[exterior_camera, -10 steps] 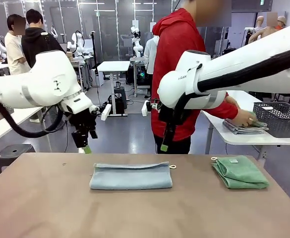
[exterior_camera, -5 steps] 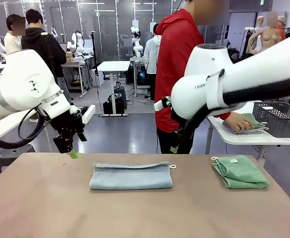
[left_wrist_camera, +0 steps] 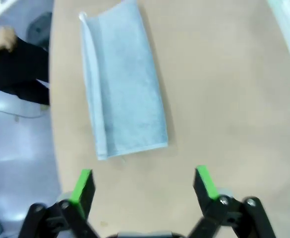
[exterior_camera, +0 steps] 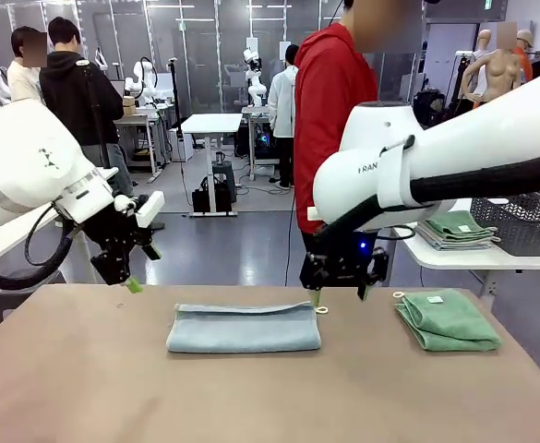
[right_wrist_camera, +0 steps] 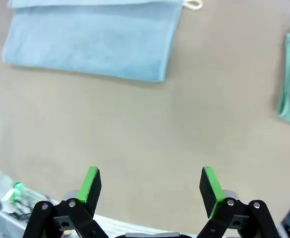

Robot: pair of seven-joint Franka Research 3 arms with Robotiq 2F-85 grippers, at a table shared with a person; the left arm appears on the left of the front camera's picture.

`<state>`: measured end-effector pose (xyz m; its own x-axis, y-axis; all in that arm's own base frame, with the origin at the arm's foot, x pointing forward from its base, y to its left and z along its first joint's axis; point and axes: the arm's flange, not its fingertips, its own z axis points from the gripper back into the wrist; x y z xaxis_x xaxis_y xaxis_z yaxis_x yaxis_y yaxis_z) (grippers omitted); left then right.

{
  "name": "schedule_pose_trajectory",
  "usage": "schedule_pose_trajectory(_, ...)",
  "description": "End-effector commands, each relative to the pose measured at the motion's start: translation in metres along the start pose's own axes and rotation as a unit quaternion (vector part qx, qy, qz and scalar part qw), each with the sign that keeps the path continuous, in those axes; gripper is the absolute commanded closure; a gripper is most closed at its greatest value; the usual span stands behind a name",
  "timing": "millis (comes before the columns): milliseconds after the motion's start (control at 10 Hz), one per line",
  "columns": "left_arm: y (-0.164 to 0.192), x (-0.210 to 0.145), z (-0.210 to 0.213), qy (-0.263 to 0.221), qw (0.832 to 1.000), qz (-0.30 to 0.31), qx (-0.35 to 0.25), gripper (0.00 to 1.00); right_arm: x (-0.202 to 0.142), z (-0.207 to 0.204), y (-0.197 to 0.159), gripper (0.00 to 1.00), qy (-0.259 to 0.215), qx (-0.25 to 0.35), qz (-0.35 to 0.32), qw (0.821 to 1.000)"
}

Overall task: Fold the towels and place them in the basket.
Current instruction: When a person lays out a Towel with hook on the table, fold it in half twice.

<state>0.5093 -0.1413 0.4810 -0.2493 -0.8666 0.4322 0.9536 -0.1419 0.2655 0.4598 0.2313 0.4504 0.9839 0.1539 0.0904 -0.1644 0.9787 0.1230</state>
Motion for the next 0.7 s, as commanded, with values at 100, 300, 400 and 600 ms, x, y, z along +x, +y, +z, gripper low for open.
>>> schedule_pose_trajectory(100,-0.03,-0.028,0.055,-0.11,0.99,0.06,0.069,0.0,0.0,0.0,0.0,0.0,0.0,0.0,0.0,1.0)
schedule_pose_trajectory(300,-0.041,-0.044,0.079,-0.144,0.977,0.125,0.099,0.0,0.0,0.0,0.0,0.0,0.0,0.0,0.0,1.0)
schedule_pose_trajectory(400,-0.043,-0.048,0.083,-0.153,0.974,0.139,0.092,0.0,0.0,0.0,0.0,0.0,0.0,0.0,0.0,1.0)
schedule_pose_trajectory(600,-0.039,-0.062,0.085,-0.175,0.972,0.143,0.056,0.0,0.0,0.0,0.0,0.0,0.0,0.0,0.0,1.0)
